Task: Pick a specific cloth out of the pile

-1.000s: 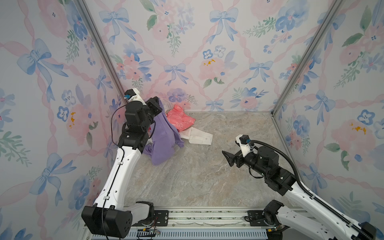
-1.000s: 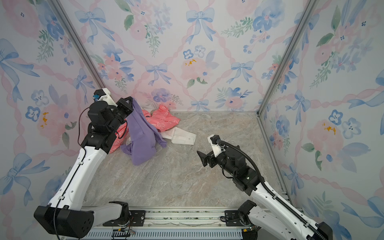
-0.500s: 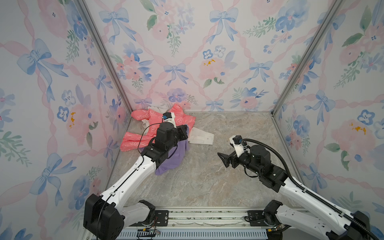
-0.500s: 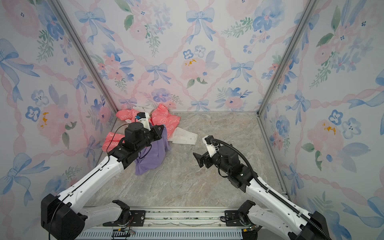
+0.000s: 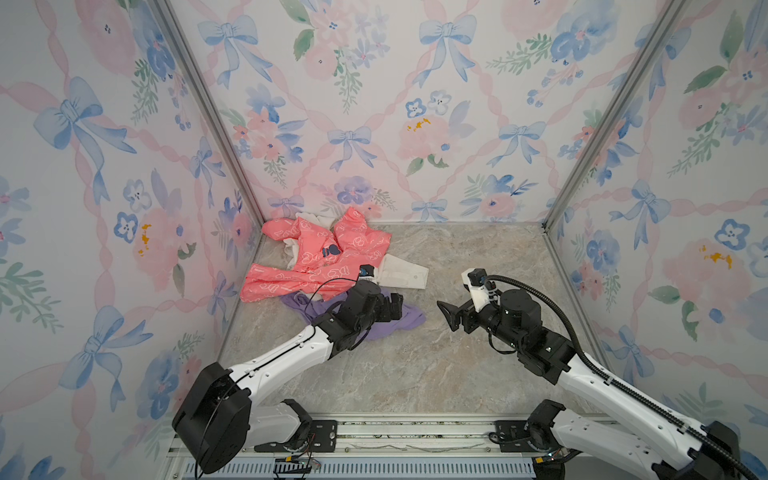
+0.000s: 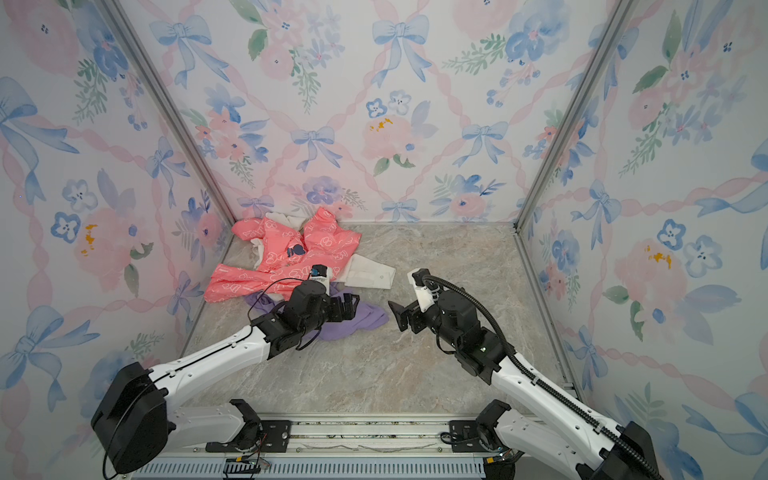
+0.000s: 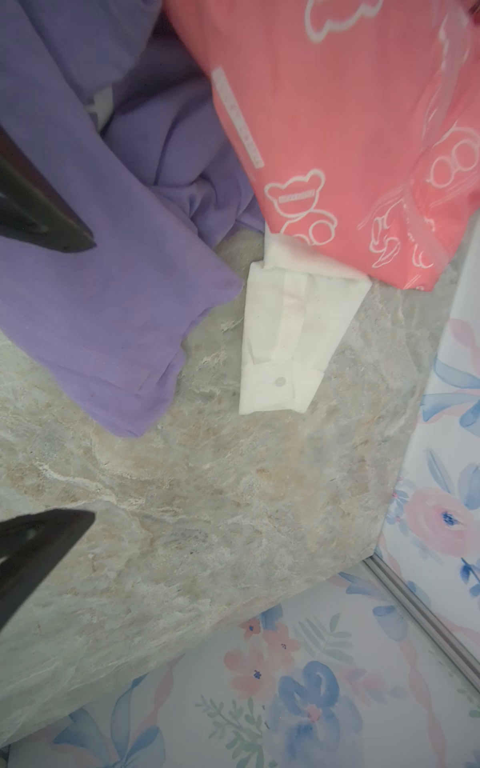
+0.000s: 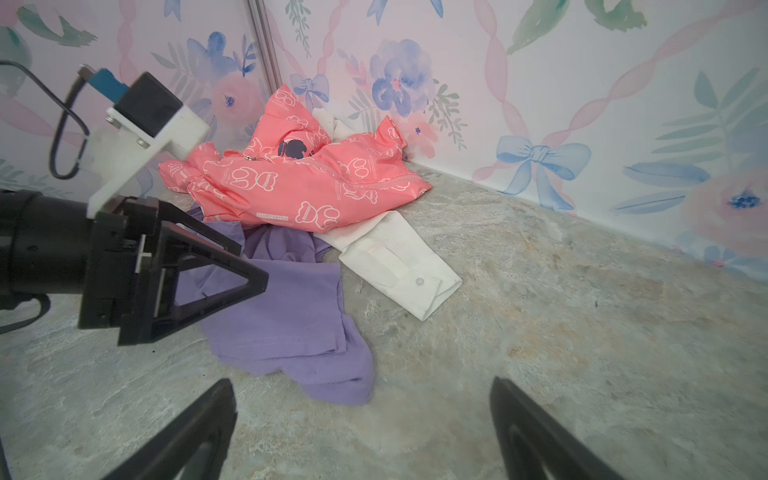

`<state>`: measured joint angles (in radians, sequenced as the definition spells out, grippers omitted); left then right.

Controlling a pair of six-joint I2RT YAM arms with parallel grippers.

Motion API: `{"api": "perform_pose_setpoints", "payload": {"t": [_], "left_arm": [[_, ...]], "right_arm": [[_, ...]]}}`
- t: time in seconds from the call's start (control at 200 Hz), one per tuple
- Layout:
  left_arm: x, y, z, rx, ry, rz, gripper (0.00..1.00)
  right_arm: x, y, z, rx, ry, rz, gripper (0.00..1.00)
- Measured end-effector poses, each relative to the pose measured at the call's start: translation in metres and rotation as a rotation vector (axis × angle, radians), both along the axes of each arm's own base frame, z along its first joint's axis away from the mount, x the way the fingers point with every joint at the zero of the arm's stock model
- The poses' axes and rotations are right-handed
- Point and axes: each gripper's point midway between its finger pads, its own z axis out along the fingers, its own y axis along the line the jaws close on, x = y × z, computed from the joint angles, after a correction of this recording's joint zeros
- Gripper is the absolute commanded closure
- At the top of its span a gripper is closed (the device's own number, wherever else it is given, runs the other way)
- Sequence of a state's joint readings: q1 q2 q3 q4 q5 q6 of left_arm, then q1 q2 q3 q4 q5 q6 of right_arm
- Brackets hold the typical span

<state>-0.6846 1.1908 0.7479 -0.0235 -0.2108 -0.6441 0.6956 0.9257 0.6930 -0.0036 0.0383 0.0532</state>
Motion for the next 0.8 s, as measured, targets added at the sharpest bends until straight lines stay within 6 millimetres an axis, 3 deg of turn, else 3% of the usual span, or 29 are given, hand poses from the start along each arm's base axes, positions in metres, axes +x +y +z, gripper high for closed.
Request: {"api": "perform_pose_setpoints", "payload": {"t": [0.095, 0.165, 0.225, 0.35, 0.47, 0.625, 0.8], "left_arm": [[0.0, 0.03, 0.027, -0.052, -0.087, 0.106, 0.02], [0.001, 0.057, 0.029, -0.085, -0.103, 0.192, 0.02], [0.002, 0.079, 0.02, -0.094, -0.085, 0.265, 0.02], [-0.003, 0.112, -0.022, -0.077, 0.016, 0.376, 0.02], [-0.014, 0.122, -0.055, -0.082, 0.112, 0.418, 0.02], [-0.019, 0.121, -0.078, -0.087, 0.189, 0.429, 0.03], [-0.022, 0.12, -0.107, -0.051, 0.279, 0.442, 0.21]], "right_arm": [[0.0, 0.0, 0.0, 0.0, 0.0, 0.0, 0.03], [0.0, 0.0, 0.0, 0.0, -0.001, 0.0, 0.03], [0.0, 0.0, 0.001, 0.002, -0.002, 0.0, 0.03], [0.002, 0.002, 0.001, 0.01, 0.0, -0.002, 0.03], [0.004, 0.003, -0.002, 0.008, 0.006, -0.003, 0.03], [0.004, 0.004, -0.003, 0.006, 0.009, -0.002, 0.03], [0.004, 0.003, -0.005, 0.004, 0.011, -0.003, 0.03]]}}
